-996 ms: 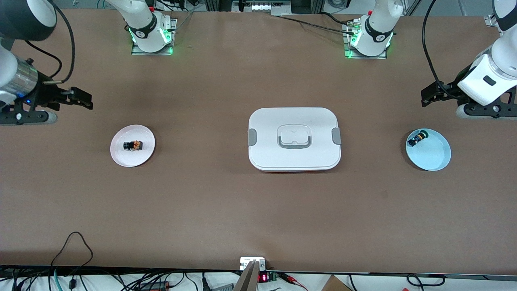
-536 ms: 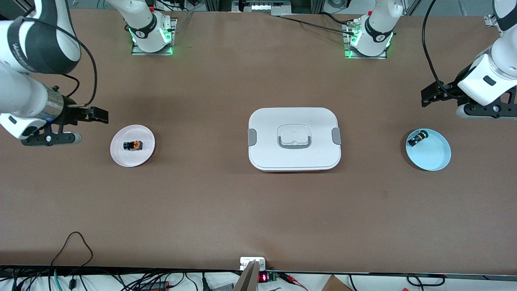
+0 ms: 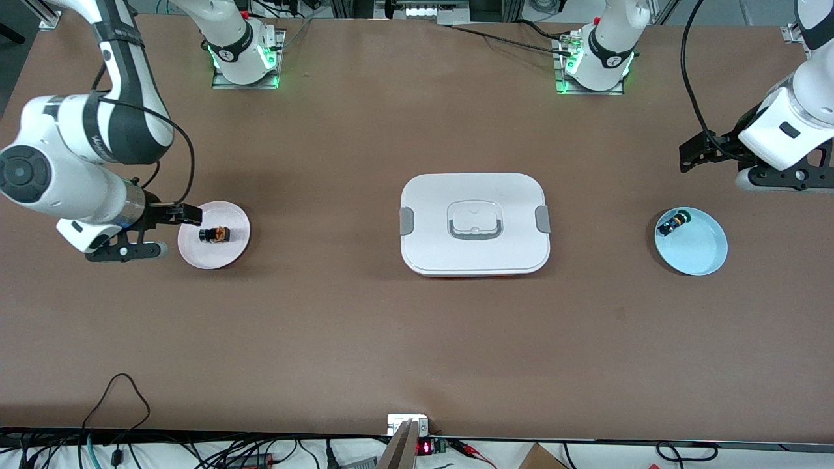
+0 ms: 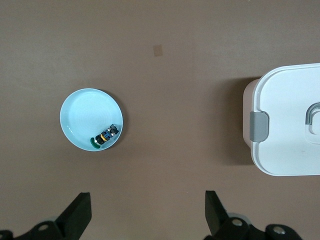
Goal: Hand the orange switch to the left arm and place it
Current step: 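Move the right gripper down over the orange switch on the white plate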
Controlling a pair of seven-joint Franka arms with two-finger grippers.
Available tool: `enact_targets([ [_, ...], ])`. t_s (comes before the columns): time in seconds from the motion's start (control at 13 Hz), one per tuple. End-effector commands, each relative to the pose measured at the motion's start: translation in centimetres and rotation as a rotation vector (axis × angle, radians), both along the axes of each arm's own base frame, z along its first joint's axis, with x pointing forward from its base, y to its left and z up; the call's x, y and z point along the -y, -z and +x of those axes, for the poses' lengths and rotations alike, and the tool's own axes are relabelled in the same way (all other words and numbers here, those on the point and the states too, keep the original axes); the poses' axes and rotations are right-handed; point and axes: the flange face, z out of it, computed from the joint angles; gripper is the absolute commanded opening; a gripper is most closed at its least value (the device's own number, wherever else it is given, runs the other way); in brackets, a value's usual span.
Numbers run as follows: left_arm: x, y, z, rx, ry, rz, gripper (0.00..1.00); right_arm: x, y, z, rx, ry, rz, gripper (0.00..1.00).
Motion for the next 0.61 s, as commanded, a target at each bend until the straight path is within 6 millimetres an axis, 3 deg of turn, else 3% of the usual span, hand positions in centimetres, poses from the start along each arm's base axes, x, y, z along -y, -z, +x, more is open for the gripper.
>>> enact_targets([
  [0.0,0.1,-0.5,0.3,-0.005,-0.007,-0.013,1.0,0.5,3.1,-1.7,0.035,-0.003,-0.003,1.0],
  [0.23,0.1,-0.5,0.3,-0.005,-0.006,-0.013,1.0,2.0,7.3,-2.4,0.035,0.021,-0.003,1.0],
  [0.54,0.0,-0.4,0.3,-0.007,-0.003,-0.013,1.0,2.5,9.9,-2.4,0.011,0.033,-0.002,1.0],
])
